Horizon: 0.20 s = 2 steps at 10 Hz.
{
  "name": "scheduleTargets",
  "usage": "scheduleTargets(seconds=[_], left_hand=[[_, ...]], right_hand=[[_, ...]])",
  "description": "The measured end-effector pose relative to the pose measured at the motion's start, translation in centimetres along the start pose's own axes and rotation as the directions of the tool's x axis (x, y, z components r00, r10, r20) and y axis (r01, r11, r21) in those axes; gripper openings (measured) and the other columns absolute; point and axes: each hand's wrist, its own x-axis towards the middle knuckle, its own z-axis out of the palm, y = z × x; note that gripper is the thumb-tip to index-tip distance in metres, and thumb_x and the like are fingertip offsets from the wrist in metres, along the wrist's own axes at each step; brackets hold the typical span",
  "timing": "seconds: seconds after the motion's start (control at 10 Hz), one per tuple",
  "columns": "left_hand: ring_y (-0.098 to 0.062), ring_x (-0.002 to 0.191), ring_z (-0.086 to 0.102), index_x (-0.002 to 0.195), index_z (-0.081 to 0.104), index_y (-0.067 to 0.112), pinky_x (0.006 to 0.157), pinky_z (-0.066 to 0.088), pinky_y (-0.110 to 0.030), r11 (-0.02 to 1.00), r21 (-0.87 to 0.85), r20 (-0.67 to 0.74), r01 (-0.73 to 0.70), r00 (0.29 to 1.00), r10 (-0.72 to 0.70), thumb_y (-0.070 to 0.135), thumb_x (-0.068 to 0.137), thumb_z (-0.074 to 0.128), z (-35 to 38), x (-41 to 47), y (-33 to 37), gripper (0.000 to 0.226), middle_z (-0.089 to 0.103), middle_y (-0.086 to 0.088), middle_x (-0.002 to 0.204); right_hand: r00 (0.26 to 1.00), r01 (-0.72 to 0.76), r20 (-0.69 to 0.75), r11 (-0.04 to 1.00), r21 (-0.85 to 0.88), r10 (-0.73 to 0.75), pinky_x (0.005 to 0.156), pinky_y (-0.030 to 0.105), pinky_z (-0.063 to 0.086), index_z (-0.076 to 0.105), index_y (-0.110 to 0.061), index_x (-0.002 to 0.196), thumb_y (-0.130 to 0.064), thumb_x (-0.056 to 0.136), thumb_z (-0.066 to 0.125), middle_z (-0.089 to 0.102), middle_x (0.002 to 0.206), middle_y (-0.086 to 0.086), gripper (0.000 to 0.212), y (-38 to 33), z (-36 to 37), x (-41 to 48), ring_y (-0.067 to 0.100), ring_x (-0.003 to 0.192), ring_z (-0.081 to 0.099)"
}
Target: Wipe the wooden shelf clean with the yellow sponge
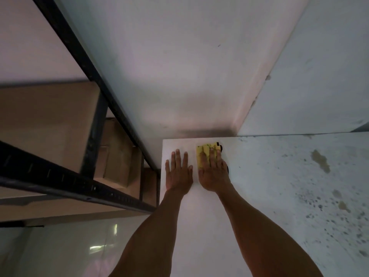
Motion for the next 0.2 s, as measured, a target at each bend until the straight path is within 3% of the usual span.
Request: scheduleTargets(seconds=[0.1, 0.2], left_hand=[[-0.024, 0.153, -0.015, 0.161, 0.008, 0.021, 0.125, -0.005, -0.046, 0.998, -0.055, 0.041, -0.034, 0.998, 0.037, 0.043, 0.108, 0.015, -2.7, -0.6, 0.1, 0.057, -0.013, -0.008, 0.167], [-0.024, 0.154, -0.015, 0.16, 0.012, 0.022, 0.123, -0.005, -0.046, 0.999, -0.043, 0.02, -0.017, 1.0, 0.018, 0.042, 0.108, 0.014, -5.7, -1.0, 0.1, 0.056, -0.01, -0.008, 0.168]], right_hand=[[0.991, 0.047, 0.125, 0.999, 0.01, -0.048, 0.119, 0.05, 0.013, 0.0, -0.018, 0.154, -0.038, 0.1, 0.026, -0.005, 0.162, 0.016, 0.064, 0.1, -2.1, -0.1, 0.038, 0.148, -0.008], [0.998, 0.02, 0.06, 0.992, 0.122, -0.027, 0.119, 0.047, 0.018, 0.011, -0.018, 0.154, -0.03, 0.1, 0.035, 0.006, 0.162, 0.014, 0.06, -0.9, -4.6, -0.9, 0.033, 0.15, 0.0]])
